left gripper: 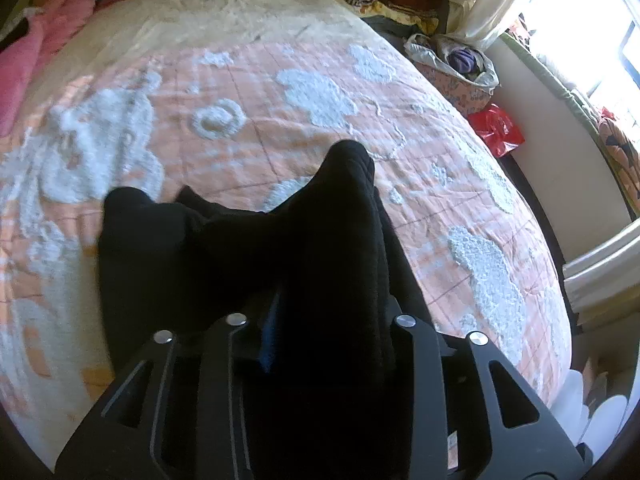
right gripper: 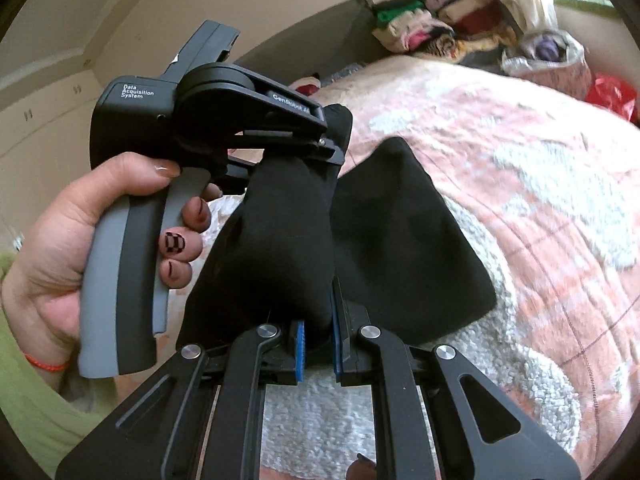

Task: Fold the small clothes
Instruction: 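Lift the held end and fold it over onto the other half, then open both grippers to release the folded sweatshirt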

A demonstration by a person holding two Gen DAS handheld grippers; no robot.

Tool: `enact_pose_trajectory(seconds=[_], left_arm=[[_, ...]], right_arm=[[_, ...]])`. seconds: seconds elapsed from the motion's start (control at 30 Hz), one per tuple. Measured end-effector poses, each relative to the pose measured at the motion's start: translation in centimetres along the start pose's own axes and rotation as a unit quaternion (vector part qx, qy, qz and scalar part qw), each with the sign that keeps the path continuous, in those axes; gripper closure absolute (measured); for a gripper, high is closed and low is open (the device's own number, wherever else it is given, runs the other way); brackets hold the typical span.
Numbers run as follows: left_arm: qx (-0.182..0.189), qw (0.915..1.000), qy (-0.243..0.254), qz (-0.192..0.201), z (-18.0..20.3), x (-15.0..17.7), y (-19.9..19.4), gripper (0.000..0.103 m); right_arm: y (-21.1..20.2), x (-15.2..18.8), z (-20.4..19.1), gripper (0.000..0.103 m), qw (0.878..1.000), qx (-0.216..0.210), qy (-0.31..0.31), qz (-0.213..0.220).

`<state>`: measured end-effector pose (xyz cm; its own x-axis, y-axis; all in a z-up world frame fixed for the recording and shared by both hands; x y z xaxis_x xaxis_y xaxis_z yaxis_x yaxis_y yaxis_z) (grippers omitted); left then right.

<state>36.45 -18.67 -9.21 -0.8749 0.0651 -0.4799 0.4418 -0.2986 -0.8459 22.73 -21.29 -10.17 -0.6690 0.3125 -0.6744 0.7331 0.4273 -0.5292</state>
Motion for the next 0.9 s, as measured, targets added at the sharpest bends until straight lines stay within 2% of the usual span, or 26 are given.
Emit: enact_pose_trajectory(seconds=[0.07,0.17,0.23,0.3,0.43,0.5,0.6,0.63,0.67,0.77,0.83,0.9], left_arm=[[0.002,1.0,-0.004,-0.005,0.4,0.1,0.7,0.074],[0.018,0.9997,-0.015,-0.01,1.2,0.3,1.4,0.064],[0.054,0.9982,-0.026,-0.01,1.7,0.3,1.4,0.041],[0.082,0.9957,-0.043,-0.007,1.7,0.2,0.9,0.033],[0.077,0.9958,-0.045,0.021,0.2,-0.1,-1.4,0.033],[0.071,0.9958,-0.047,0.036,-1.0,-0.1,-2.5,0.033],[0.047,0.9962,-0.043,0.06,-3.6,0.8,-4.4,0.033],[0.033,0.9964,-0.039,0.068,-4.8,1.4,-4.9,0.033],[0.026,0.9962,-0.039,0.073,-5.6,1.8,-5.2,0.033],[0.009,0.9961,-0.037,0.08,-7.5,3.8,-5.8,0.033],[-0.004,0.9961,-0.033,0.081,-8.2,5.0,-5.7,0.033],[0.0,0.9963,-0.033,0.079,-8.5,6.4,-5.6,0.033]], right_arm=[[-0.1,0.1,0.5,0.094,1.0,-0.002,0.013,-0.003],[-0.2,0.4,0.9,0.094,1.0,-0.005,0.028,-0.008],[-0.4,0.5,1.4,0.093,0.999,-0.005,0.037,-0.013],[-0.3,0.9,2.3,0.092,0.998,-0.001,0.057,-0.023],[0.5,0.1,3.8,0.087,0.992,-0.03,0.112,-0.041],[0.4,0.0,3.7,0.081,0.991,-0.045,0.119,-0.049],[-0.4,-1.0,3.4,0.058,0.991,-0.058,0.113,-0.048],[-0.9,-1.5,3.2,0.047,0.991,-0.065,0.108,-0.044],[-1.1,-1.9,3.0,0.043,0.991,-0.069,0.107,-0.042],[-1.6,-4.0,2.7,0.037,0.991,-0.072,0.102,-0.037],[-0.8,-5.0,2.6,0.031,0.991,-0.072,0.096,-0.059],[0.7,-6.1,3.2,0.031,0.992,-0.056,0.085,-0.081]])
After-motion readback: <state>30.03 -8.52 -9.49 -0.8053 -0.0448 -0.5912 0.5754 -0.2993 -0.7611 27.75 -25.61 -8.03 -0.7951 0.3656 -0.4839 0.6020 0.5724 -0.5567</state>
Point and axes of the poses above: each gripper's, at about its wrist camera, not at the fingertips, and y roughly the way its jaws point, z to its right, x to its underside, the point moved 10 cm from there along y, roughly the way its jaws point, and after that the axes turned 1 degree about z, right-handed, at the moved point
